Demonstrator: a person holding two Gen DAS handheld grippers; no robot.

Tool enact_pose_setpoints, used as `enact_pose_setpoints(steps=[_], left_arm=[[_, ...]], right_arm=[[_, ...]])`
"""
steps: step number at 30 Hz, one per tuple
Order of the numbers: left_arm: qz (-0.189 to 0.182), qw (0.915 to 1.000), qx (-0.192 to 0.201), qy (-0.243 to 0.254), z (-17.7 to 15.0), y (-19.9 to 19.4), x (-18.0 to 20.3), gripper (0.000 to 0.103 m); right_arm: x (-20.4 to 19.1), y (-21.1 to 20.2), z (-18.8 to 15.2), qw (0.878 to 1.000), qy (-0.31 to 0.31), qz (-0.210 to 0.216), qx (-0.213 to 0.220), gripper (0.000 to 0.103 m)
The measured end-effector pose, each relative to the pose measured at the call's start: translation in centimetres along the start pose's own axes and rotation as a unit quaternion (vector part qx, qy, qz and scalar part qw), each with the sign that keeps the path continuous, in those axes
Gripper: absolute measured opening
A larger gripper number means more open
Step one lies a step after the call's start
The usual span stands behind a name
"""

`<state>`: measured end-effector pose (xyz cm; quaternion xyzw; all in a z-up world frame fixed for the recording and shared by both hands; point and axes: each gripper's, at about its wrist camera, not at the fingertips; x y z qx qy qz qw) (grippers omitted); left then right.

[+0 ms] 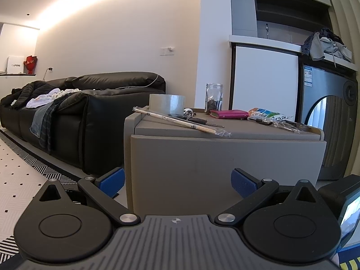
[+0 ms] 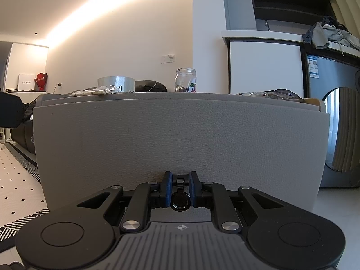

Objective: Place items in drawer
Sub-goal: 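Pull the drawer knob outward with the right gripper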

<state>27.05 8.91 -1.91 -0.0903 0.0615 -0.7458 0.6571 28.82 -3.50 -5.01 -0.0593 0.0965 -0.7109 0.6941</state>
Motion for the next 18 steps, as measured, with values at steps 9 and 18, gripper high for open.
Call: enact_pose_setpoints(steps=[9,18], left_arm=[[-0.001,1.0000,0.002,0.000,0.01,-0.14,0.02,0.103],[-0.005,1.0000,0.005,0.000,0.10,-0.52,0.09,0.103]], right_arm=[[0.07,-0.33,0.14,1.000,0.003,0.002,-0.004,0.017],[-0.04,-0.76,0.12,1.000,0.003,0.001,-0.007,0.017]])
Point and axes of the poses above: each gripper's, at about its wrist camera, not at the fingertips, and y roughly the way its jaws point, x to its right, z to its top, and after that the axes turned 4 degrees about z, right-handed
